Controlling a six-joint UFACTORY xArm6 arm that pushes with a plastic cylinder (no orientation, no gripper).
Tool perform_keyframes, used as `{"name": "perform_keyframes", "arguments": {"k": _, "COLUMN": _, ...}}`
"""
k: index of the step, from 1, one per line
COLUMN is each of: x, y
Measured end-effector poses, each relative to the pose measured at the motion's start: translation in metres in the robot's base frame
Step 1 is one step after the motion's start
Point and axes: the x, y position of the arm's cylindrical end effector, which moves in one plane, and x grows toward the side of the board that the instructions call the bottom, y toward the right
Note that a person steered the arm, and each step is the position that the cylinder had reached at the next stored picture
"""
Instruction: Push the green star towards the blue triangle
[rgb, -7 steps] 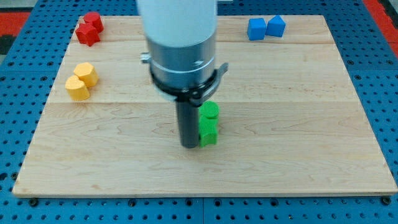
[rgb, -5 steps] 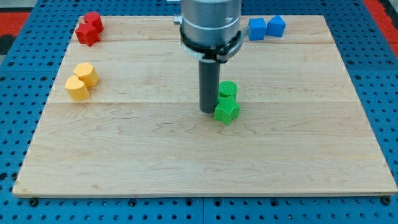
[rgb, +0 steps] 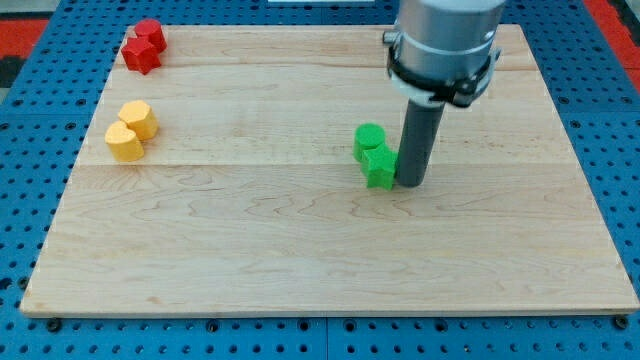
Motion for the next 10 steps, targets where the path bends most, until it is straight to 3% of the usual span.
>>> {"name": "perform_keyframes", "arguments": {"k": 1, "x": -0.016, "y": 0.028}}
{"name": "perform_keyframes", "arguments": {"k": 2, "x": 0.027, "y": 0.072}}
{"name": "perform_keyframes", "arguments": {"k": 3, "x": 0.030, "y": -0.008}}
{"name": "perform_keyframes", "arguments": {"k": 4, "x": 0.006, "y": -0.071}}
{"name": "perform_keyframes", "arguments": {"k": 5, "x": -0.018, "y": -0.066}}
{"name": "perform_keyframes", "arguments": {"k": 8, "x": -0.103, "y": 0.029}}
{"name": "perform_keyframes", "arguments": {"k": 10, "x": -0.104, "y": 0.132}}
